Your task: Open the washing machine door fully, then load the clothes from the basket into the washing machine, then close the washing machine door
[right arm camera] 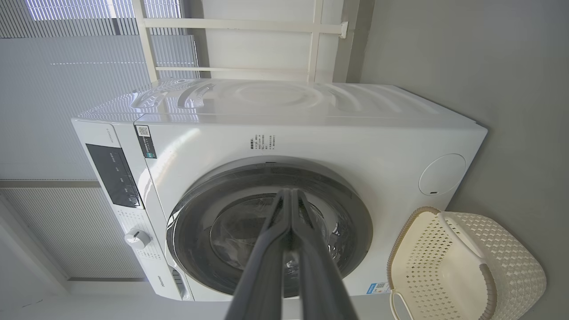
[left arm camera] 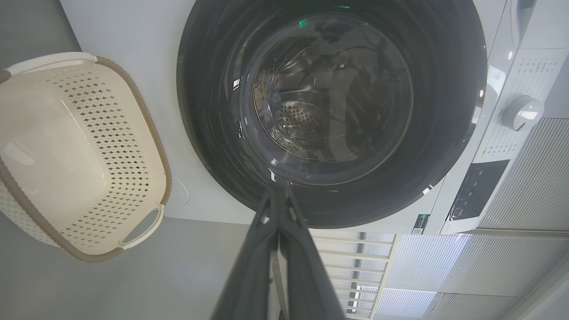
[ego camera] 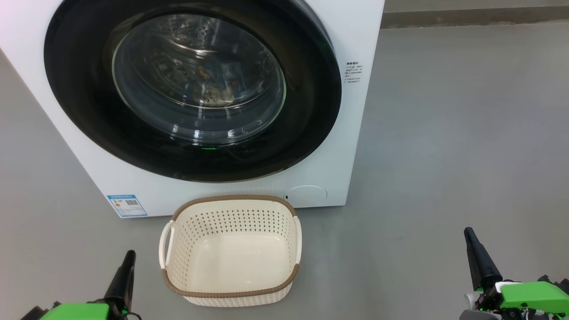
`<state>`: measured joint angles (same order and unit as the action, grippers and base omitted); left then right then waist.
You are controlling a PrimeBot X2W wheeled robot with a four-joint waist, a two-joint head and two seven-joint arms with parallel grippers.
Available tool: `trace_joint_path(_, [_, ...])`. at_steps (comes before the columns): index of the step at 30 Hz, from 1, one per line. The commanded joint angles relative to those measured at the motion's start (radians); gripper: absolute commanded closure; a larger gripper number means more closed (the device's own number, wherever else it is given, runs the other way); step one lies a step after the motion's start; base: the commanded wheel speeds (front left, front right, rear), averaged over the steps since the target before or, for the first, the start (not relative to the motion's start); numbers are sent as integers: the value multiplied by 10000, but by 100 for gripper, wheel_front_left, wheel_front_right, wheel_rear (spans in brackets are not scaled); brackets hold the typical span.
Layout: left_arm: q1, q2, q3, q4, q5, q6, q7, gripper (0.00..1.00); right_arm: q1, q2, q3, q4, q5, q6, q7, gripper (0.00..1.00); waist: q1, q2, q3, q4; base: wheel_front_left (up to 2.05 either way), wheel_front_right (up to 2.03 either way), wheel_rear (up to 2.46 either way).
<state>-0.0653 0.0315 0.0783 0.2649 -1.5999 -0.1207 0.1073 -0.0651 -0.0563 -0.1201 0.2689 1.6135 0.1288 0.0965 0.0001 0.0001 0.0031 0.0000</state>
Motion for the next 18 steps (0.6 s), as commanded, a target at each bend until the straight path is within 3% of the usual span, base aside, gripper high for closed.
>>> trace_joint_path(1, [-427,187,352,-196,-90,-100,57,100,-418,-21,170,-247,39,19,81,100,0,-1,0,0,0,0,0])
trace_joint_path(18, [-427,187,352,-196,-90,-100,57,100,-421,-2,143,-246,17,19,102,100,0,-1,0,0,0,0,0])
